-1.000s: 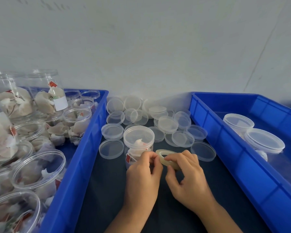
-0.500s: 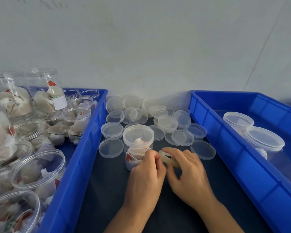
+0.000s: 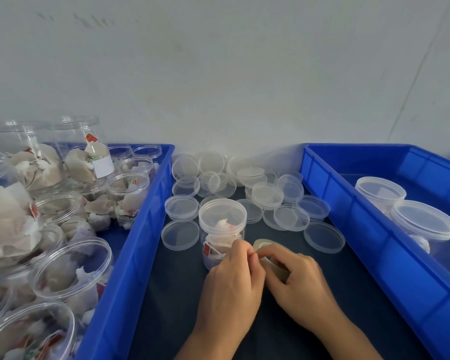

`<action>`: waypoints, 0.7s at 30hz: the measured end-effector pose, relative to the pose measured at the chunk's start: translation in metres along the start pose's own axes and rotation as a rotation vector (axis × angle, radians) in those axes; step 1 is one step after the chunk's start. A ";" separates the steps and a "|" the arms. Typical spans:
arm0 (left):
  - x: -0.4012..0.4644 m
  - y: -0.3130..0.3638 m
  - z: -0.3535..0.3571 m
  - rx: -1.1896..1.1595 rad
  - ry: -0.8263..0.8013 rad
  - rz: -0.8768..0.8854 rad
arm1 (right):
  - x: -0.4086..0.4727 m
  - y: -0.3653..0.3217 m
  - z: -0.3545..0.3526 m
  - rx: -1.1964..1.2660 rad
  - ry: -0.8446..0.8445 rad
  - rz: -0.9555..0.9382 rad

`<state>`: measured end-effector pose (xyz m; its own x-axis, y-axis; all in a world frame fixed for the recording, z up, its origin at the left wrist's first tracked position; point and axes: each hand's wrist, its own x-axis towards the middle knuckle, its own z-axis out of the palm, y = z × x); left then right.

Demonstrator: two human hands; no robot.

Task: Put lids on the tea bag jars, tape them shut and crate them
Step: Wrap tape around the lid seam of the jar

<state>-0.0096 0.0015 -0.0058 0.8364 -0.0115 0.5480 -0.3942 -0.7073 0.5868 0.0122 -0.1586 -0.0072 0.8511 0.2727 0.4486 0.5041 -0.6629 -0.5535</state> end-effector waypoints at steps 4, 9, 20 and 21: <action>-0.003 -0.004 -0.001 -0.086 -0.016 0.003 | -0.002 -0.001 -0.001 -0.076 0.045 -0.005; 0.000 -0.004 -0.004 -0.028 0.023 0.026 | -0.003 -0.002 0.003 -0.074 0.093 -0.011; 0.004 -0.002 -0.011 0.001 0.134 0.115 | 0.003 -0.006 0.000 -0.091 -0.039 -0.070; 0.003 -0.003 -0.012 0.000 0.131 0.111 | 0.004 -0.005 -0.001 -0.083 -0.070 -0.049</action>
<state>-0.0101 0.0115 0.0014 0.7311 0.0026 0.6822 -0.4811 -0.7070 0.5183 0.0126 -0.1551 -0.0017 0.8354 0.3523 0.4219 0.5339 -0.7025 -0.4706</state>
